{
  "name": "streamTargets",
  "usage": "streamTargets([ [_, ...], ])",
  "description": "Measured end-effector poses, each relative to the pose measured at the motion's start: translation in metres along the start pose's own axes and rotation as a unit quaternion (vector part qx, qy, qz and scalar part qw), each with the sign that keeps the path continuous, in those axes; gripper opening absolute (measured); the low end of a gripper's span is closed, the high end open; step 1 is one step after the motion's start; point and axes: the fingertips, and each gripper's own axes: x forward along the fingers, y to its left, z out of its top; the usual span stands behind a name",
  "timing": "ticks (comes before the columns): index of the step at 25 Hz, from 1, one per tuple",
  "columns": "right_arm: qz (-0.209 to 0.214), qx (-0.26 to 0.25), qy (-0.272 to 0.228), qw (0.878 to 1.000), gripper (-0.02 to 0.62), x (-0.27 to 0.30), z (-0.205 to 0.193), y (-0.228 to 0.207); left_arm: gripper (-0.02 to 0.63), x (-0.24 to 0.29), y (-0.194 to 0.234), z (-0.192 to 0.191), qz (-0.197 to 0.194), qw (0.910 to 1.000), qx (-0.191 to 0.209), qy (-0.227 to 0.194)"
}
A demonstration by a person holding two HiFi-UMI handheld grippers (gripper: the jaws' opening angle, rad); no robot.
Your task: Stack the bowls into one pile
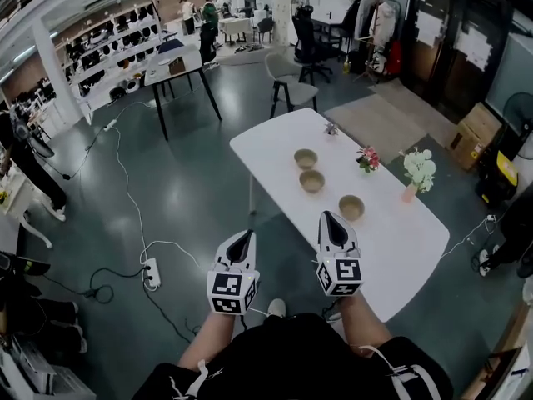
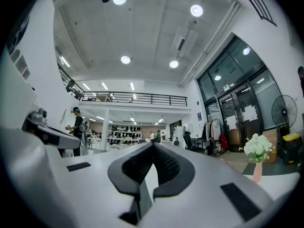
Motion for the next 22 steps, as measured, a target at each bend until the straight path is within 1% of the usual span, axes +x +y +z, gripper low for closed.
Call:
streamTargets([
  [5,-0.034,0.008,0.011,0.999,0.017,0.080,-0.011,-0.047,0.014,0.095,0.029,0.012,-0.026,0.9996,0.004,0.014],
  [12,-0.074,0.019,0.023,0.997,0.017,0.152,-0.030,-0.111,0.014,0.205,0.040,0.022,-0.064,0.9973,0.017,0.031],
  [16,-0.102,0.034,0.032,0.994,0.017,0.165,-0.042,-0.150,0.014,0.256,0.026,0.017,-0.093,0.9940,0.029,0.050],
  [19,-0.127,0.035,0.037,0.991,0.017,0.159,-0.045,-0.174,0.014,0.281,0.008,0.018,-0.118,0.9909,0.035,0.056],
  [22,-0.159,0.036,0.042,0.986,0.017,0.152,-0.051,-0.196,0.014,0.305,-0.012,0.018,-0.151,0.9860,0.043,0.056],
])
